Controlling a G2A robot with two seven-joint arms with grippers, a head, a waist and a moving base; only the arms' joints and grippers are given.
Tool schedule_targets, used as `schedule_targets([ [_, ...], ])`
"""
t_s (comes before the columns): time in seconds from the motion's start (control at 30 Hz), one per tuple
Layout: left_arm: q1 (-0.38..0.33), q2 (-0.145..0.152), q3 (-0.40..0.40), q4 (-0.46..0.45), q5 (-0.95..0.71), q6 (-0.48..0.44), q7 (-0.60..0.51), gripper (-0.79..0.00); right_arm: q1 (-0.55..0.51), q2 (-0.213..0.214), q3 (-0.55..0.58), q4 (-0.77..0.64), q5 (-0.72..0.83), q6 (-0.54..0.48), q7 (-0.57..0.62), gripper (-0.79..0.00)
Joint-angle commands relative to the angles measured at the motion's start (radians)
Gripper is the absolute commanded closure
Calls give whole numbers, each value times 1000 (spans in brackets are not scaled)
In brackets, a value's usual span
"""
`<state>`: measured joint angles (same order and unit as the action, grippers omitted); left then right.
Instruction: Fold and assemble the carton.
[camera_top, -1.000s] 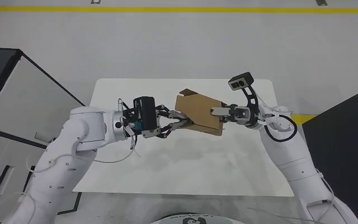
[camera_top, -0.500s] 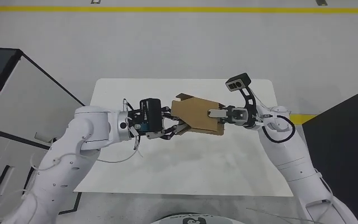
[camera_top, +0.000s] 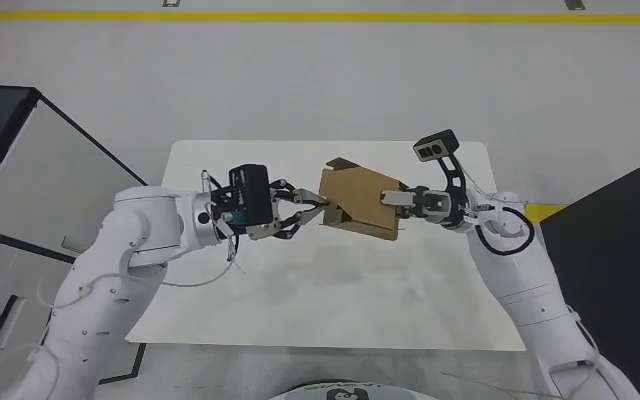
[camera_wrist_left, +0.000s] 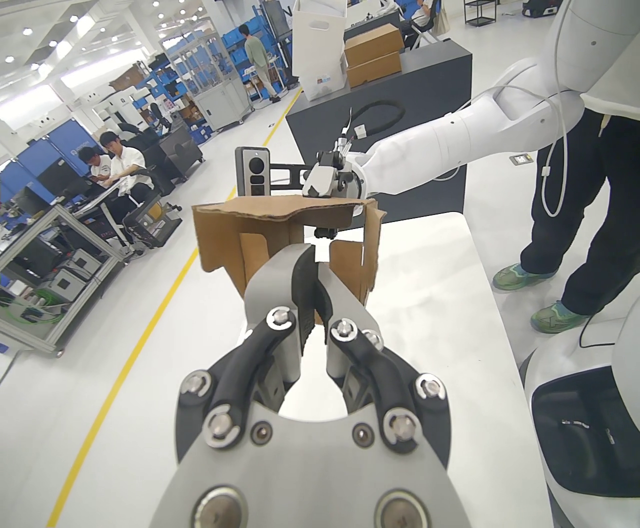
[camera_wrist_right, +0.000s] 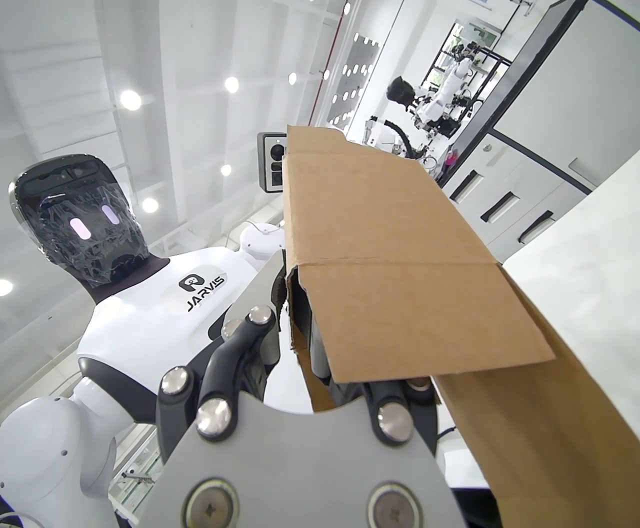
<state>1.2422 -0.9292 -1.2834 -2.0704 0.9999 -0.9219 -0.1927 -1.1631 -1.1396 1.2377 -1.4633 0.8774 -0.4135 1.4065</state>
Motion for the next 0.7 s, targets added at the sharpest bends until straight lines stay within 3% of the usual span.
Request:
schedule_targets([
  [0.0,6,1,-9,-2,-1,1,0,0,-3,0,4,-1,1,-1,-1,0],
  [0.37,34,5,-30,-15,-1,2,-1,0,-5,-2,5,-10,2,3,3,0],
  [0.67,10,-3,46,-18,12,-14,-7,0,-6,-5,-9,-24,-17,11,11,0],
])
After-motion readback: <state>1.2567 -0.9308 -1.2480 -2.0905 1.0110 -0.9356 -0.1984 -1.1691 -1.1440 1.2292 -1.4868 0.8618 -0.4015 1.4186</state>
